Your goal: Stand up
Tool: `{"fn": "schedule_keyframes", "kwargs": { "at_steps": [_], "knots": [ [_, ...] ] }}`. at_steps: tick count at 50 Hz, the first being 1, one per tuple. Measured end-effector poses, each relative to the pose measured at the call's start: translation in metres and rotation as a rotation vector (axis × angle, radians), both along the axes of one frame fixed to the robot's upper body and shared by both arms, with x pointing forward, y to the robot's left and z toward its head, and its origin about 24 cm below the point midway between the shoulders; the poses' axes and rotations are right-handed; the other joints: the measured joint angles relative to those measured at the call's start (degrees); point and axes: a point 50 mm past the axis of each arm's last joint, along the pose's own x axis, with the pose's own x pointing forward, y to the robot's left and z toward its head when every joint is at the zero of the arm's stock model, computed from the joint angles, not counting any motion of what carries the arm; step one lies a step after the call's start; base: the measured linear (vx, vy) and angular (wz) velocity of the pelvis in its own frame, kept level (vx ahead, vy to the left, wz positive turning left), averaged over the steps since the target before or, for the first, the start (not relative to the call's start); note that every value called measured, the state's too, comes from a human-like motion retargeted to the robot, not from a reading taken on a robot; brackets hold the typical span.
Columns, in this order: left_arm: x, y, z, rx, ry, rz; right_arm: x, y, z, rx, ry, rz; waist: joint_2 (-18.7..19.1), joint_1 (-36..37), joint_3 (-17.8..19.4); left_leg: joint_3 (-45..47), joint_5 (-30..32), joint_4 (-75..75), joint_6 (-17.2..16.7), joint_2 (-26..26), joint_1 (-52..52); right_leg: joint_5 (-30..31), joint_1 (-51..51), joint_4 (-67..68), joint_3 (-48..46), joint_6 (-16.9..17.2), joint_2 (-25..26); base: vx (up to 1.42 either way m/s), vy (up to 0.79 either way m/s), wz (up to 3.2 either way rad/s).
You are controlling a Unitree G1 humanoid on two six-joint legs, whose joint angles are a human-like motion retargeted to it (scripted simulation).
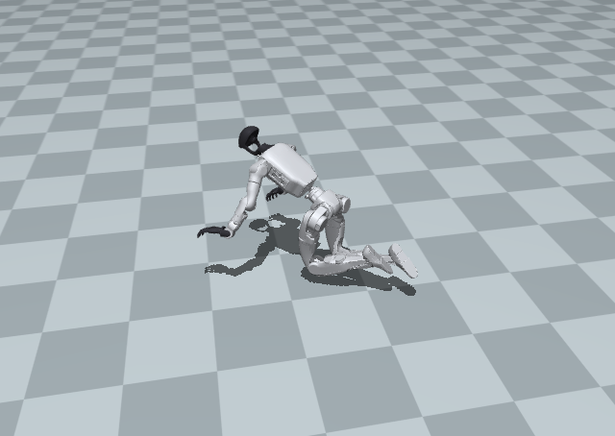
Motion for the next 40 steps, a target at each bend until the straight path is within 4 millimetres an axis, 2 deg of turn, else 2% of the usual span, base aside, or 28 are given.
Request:
{"fn": "schedule_keyframes", "kwargs": {
  "at_steps": [2,3,4,5,6,8,10,11,12,13,14,15,17,18,20,22,23,25,26,27,28,29,30,32,35,37,40],
  "knots": [
    [-0.001,0.018,0.055,0.029,-0.043,0.175,0.003,0.005,0.060,0.041,-0.186,0.043,5.1,0.3,-6.0,-8.3,0.9,-9.3,0.0,5.8,-6.6,-12.7,-7.3,-11.3,0.5,1.4,5.5,1.39,0.60,-0.07],
    [0.000,0.016,0.069,0.043,-0.067,0.172,-0.002,-0.002,0.083,0.028,-0.280,0.016,4.6,1.8,-7.0,-8.1,-1.8,-11.9,0.0,4.1,-6.3,-19.0,-5.7,-16.6,4.7,1.3,4.1,1.17,0.81,-1.15],
    [0.005,0.006,0.087,0.056,-0.107,0.139,-0.012,-0.018,0.107,-0.004,-0.382,-0.051,2.6,3.4,-7.1,-6.6,-4.6,-13.9,0.0,1.8,-5.2,-18.9,-3.3,-22.7,7.1,1.4,1.4,1.08,0.76,-0.72],
    [0.010,-0.006,0.107,0.070,-0.156,0.092,-0.027,-0.038,0.132,-0.044,-0.489,-0.138,-0.2,5.2,-6.7,-4.4,-7.5,-15.5,0.0,-0.7,-3.7,-15.6,-0.6,-29.2,8.7,1.4,-1.9,1.17,0.50,1.78],
    [0.013,-0.016,0.120,0.067,-0.207,0.049,-0.040,-0.054,0.148,-0.064,-0.560,-0.210,-0.9,5.7,-6.5,-5.2,-6.2,-17.9,0.0,-3.4,-1.3,-13.0,2.4,-35.3,8.8,1.5,-1.2,1.39,0.29,5.22],
    [0.015,-0.027,0.136,0.042,-0.276,-0.014,-0.064,-0.078,0.171,-0.109,-0.668,-0.315,-1.2,5.5,-6.8,-7.6,-5.3,-23.8,0.0,-8.5,4.3,-11.8,7.7,-47.4,11.3,1.7,-0.6,1.83,-0.12,11.85],
    [0.016,-0.031,0.143,-0.020,-0.306,-0.062,-0.084,-0.095,0.184,-0.128,-0.756,-0.377,-1.1,5.3,-7.2,-10.1,-9.9,-30.0,0.0,-13.1,11.0,-16.3,12.4,-58.0,12.6,1.7,-4.7,1.55,-0.76,11.70],
    [0.009,-0.023,0.154,-0.139,-0.342,-0.018,-0.087,-0.100,0.182,-0.123,-0.749,-0.348,-1.6,5.0,-6.2,-12.1,-10.4,-33.8,0.0,-16.0,17.0,-18.3,16.9,-62.4,11.8,1.6,-7.9,0.95,-1.02,2.44],
    [0.002,-0.021,0.154,-0.213,-0.373,-0.005,-0.087,-0.099,0.177,-0.109,-0.758,-0.342,-2.8,4.5,-4.8,-13.8,-9.8,-37.7,0.0,-18.7,22.9,-19.3,21.4,-66.6,11.5,1.6,-10.9,0.76,-1.10,-3.18],
    [-0.018,-0.024,0.145,-0.162,-0.486,-0.005,-0.085,-0.089,0.162,-0.069,-0.800,-0.393,-5.6,3.5,-2.3,-15.1,-7.2,-41.8,0.0,-20.7,28.7,-18.1,25.8,-70.3,12.1,1.5,-13.4,0.86,-1.22,-3.35],
    [-0.031,-0.032,0.135,-0.043,-0.570,-0.027,-0.093,-0.081,0.151,-0.069,-0.899,-0.376,-8.0,2.5,-1.2,-15.1,-8.2,-44.1,0.0,-21.9,32.8,-17.7,29.5,-73.0,13.5,1.0,-15.4,0.96,-1.30,-4.18],
    [-0.039,-0.046,0.122,0.098,-0.632,-0.087,-0.107,-0.075,0.144,-0.096,-1.034,-0.330,-10.1,1.6,-0.8,-14.4,-11.1,-45.6,0.0,-22.7,36.1,-17.8,32.8,-75.2,15.4,0.3,-17.0,0.85,-1.12,-8.58],
    [-0.064,-0.048,0.069,0.168,-0.635,-0.113,-0.112,-0.050,0.100,-0.238,-1.084,-0.247,-11.8,4.8,-3.4,-13.5,-15.1,-48.2,0.0,-22.6,41.3,-20.2,36.6,-74.7,18.6,-3.0,-17.9,0.87,-0.57,-12.47],
    [-0.069,-0.050,0.046,0.129,-0.602,-0.083,-0.122,-0.051,0.089,-0.254,-1.064,-0.249,-10.1,6.0,-4.5,-13.3,-13.9,-51.0,0.0,-22.2,43.7,-20.6,36.7,-74.0,16.9,-2.7,-18.7,1.07,0.02,-9.55],
    [-0.092,-0.059,0.002,0.002,-0.528,-0.076,-0.148,-0.061,0.060,-0.248,-0.939,-0.276,-6.1,10.4,-5.4,-14.0,-9.9,-62.9,0.0,-20.8,53.0,-20.3,38.1,-74.5,11.5,-2.1,-19.2,1.00,0.31,-7.15],
    [-0.108,-0.073,-0.012,-0.017,-0.530,-0.152,-0.178,-0.067,0.041,-0.250,-0.915,-0.301,-5.1,15.6,-6.1,-11.6,-11.3,-68.1,0.0,-18.8,56.4,-19.1,38.5,-76.0,13.5,-3.3,-19.2,0.47,0.35,-7.17],
    [-0.114,-0.083,-0.018,-0.034,-0.532,-0.206,-0.200,-0.073,0.030,-0.288,-0.929,-0.339,-4.0,18.6,-6.7,-12.7,-9.9,-72.1,0.0,-18.5,59.8,-18.1,38.9,-76.2,13.1,-4.6,-18.8,0.29,0.40,-2.70],
    [-0.132,-0.085,-0.020,-0.036,-0.507,-0.241,-0.236,-0.077,0.017,-0.319,-0.965,-0.407,-3.5,21.0,-8.5,-16.4,-8.4,-79.3,0.0,-18.8,65.8,-13.3,43.2,-83.3,18.2,-4.7,-17.0,0.36,0.12,-6.07],
    [-0.143,-0.083,-0.026,-0.046,-0.478,-0.252,-0.248,-0.073,0.003,-0.308,-0.943,-0.424,-3.8,20.9,-11.3,-18.1,-7.9,-81.5,0.0,-18.3,66.3,-12.2,42.9,-86.2,15.9,-6.6,-15.7,0.34,-0.04,-20.10],
    [-0.154,-0.081,-0.028,-0.056,-0.475,-0.254,-0.262,-0.069,-0.006,-0.302,-0.960,-0.454,-4.0,20.0,-12.4,-19.1,-7.8,-81.4,0.0,-17.8,65.8,-11.0,42.0,-87.4,14.6,-6.7,-15.0,-0.01,0.06,33.21],
    [-0.165,-0.078,-0.026,-0.065,-0.523,-0.237,-0.275,-0.065,-0.010,-0.307,-1.055,-0.506,-4.0,17.4,-10.4,-18.6,-8.2,-76.7,0.0,-17.4,63.4,-10.0,40.0,-85.4,15.0,-3.2,-15.4,-0.13,0.17,42.70],
    [-0.169,-0.079,-0.027,-0.070,-0.546,-0.234,-0.284,-0.063,-0.014,-0.316,-1.099,-0.533,-4.1,15.8,-10.1,-19.3,-8.1,-75.3,0.0,-16.7,62.8,-8.7,39.0,-84.0,12.6,-0.6,-16.4,-0.28,0.21,55.02],
    [-0.170,-0.081,-0.030,-0.074,-0.555,-0.239,-0.289,-0.062,-0.018,-0.327,-1.117,-0.546,-4.3,14.6,-10.6,-20.6,-7.7,-75.5,0.0,-15.8,62.9,-7.4,38.5,-83.1,8.7,1.6,-17.8,-0.11,0.26,5.07],
    [-0.178,-0.072,-0.030,-0.059,-0.539,-0.241,-0.293,-0.062,-0.026,-0.265,-1.082,-0.461,-5.2,13.0,-12.2,-21.9,-5.9,-80.4,0.0,-14.9,65.3,-6.3,41.0,-83.0,10.3,1.5,-17.5,-0.15,0.28,1.72],
    [-0.181,-0.068,-0.025,-0.042,-0.511,-0.265,-0.293,-0.060,-0.033,-0.179,-1.016,-0.377,-8.0,13.2,-10.2,-24.7,-7.0,-80.2,0.0,-17.6,66.4,-1.0,44.6,-81.2,14.8,1.6,-17.2,-0.29,0.19,-4.66],
    [-0.171,-0.076,-0.017,-0.014,-0.532,-0.327,-0.308,-0.068,-0.036,-0.190,-1.003,-0.441,-9.2,15.1,-9.2,-24.1,-7.5,-79.0,0.0,-16.5,65.9,-0.5,45.3,-78.9,11.4,1.8,-16.3,-0.20,0.20,-1.64],
    [-0.172,-0.077,0.004,0.192,-0.643,-0.278,-0.320,-0.072,-0.038,-0.184,-0.995,-0.468,-9.0,16.5,-11.3,-17.6,-3.0,-83.9,0.0,-13.8,63.4,-2.3,45.5,-85.8,11.2,1.8,-16.8,0.16,0.15,2.69]
  ]
}}
